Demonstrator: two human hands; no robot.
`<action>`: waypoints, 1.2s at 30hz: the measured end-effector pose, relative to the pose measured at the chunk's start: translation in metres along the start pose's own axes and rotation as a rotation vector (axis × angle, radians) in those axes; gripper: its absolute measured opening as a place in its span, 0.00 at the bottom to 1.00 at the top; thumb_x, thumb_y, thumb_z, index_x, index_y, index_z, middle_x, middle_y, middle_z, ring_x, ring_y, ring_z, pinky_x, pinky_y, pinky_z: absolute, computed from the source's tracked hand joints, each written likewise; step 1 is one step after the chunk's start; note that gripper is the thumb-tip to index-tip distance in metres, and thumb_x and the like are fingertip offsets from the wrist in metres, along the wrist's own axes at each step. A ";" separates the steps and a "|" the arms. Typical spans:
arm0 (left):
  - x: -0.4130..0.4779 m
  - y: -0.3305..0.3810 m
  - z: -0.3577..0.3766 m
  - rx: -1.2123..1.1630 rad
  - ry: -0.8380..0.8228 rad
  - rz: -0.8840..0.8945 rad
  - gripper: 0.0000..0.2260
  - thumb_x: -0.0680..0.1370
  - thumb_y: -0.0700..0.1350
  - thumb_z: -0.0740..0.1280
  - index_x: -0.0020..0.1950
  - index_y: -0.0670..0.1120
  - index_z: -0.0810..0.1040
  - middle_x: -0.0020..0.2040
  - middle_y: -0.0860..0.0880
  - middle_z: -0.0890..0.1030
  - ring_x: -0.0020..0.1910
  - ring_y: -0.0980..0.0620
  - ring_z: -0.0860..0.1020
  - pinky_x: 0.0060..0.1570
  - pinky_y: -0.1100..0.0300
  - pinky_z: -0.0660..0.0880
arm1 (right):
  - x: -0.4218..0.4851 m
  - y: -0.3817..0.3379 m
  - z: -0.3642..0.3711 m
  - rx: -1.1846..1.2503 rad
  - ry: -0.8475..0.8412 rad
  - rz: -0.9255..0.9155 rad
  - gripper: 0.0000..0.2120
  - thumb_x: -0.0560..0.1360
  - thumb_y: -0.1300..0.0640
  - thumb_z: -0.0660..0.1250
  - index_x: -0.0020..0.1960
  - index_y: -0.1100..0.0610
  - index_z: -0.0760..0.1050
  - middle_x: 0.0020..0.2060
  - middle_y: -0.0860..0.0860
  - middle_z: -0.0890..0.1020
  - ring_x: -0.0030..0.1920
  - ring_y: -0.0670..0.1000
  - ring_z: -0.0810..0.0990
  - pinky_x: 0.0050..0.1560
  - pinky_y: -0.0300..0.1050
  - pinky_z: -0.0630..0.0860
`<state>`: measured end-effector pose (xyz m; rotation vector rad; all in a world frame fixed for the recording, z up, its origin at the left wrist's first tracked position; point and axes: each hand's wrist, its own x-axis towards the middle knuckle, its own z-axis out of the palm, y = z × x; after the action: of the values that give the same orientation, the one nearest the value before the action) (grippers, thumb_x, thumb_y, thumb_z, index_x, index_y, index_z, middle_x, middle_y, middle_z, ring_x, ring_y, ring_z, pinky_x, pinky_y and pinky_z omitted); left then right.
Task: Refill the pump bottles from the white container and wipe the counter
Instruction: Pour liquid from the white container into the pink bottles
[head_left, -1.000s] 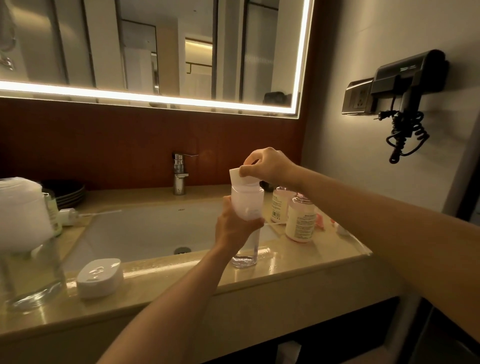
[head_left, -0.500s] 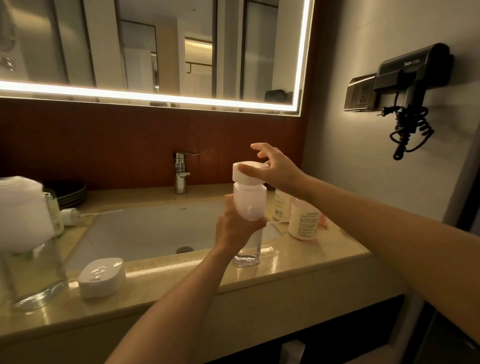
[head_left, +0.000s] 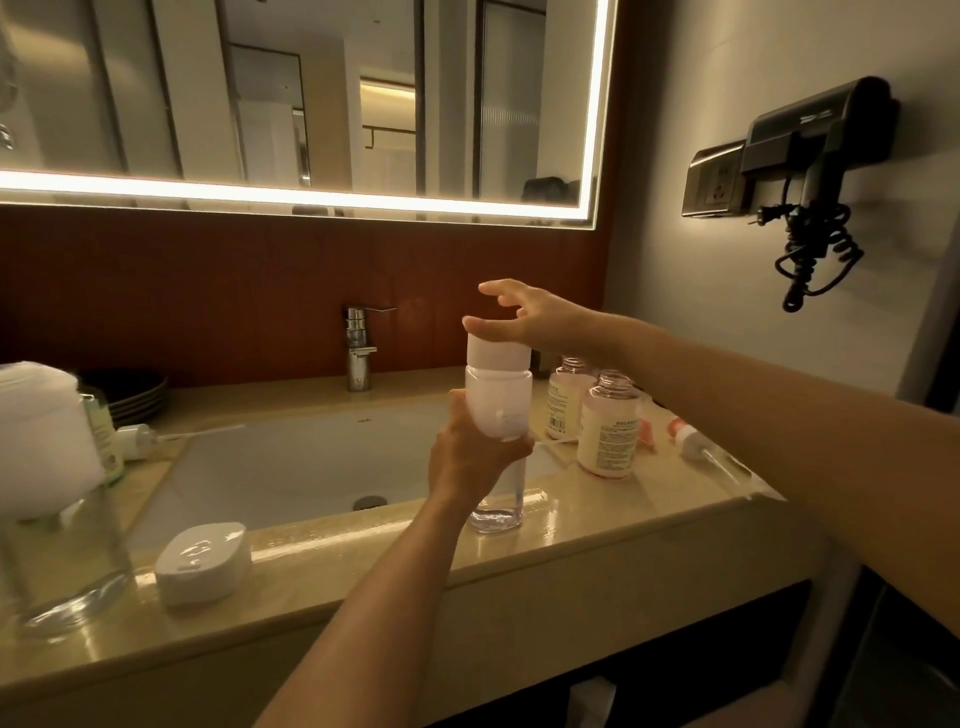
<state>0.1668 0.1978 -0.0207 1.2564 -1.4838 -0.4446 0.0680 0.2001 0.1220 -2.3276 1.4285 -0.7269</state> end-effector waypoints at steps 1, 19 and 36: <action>-0.001 0.000 0.000 0.004 -0.001 -0.002 0.34 0.66 0.50 0.76 0.64 0.45 0.62 0.54 0.47 0.73 0.50 0.48 0.74 0.49 0.50 0.78 | 0.001 -0.001 0.001 -0.077 0.034 0.003 0.34 0.73 0.39 0.61 0.74 0.50 0.56 0.73 0.54 0.59 0.71 0.58 0.60 0.66 0.56 0.64; -0.002 0.002 -0.003 0.026 -0.010 -0.015 0.34 0.65 0.50 0.77 0.64 0.45 0.62 0.57 0.44 0.75 0.51 0.46 0.75 0.48 0.50 0.77 | 0.006 -0.007 0.007 -0.239 0.024 0.037 0.32 0.72 0.39 0.64 0.71 0.54 0.62 0.67 0.55 0.68 0.62 0.54 0.70 0.56 0.46 0.72; -0.002 0.000 -0.003 0.043 -0.010 -0.011 0.33 0.65 0.51 0.77 0.61 0.46 0.62 0.52 0.47 0.75 0.49 0.45 0.76 0.46 0.50 0.78 | 0.005 -0.010 0.009 -0.433 0.018 0.103 0.33 0.72 0.36 0.62 0.69 0.53 0.63 0.66 0.56 0.66 0.62 0.57 0.69 0.59 0.51 0.71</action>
<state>0.1691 0.2012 -0.0204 1.2978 -1.5022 -0.4288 0.0822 0.2001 0.1205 -2.5312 1.8516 -0.4430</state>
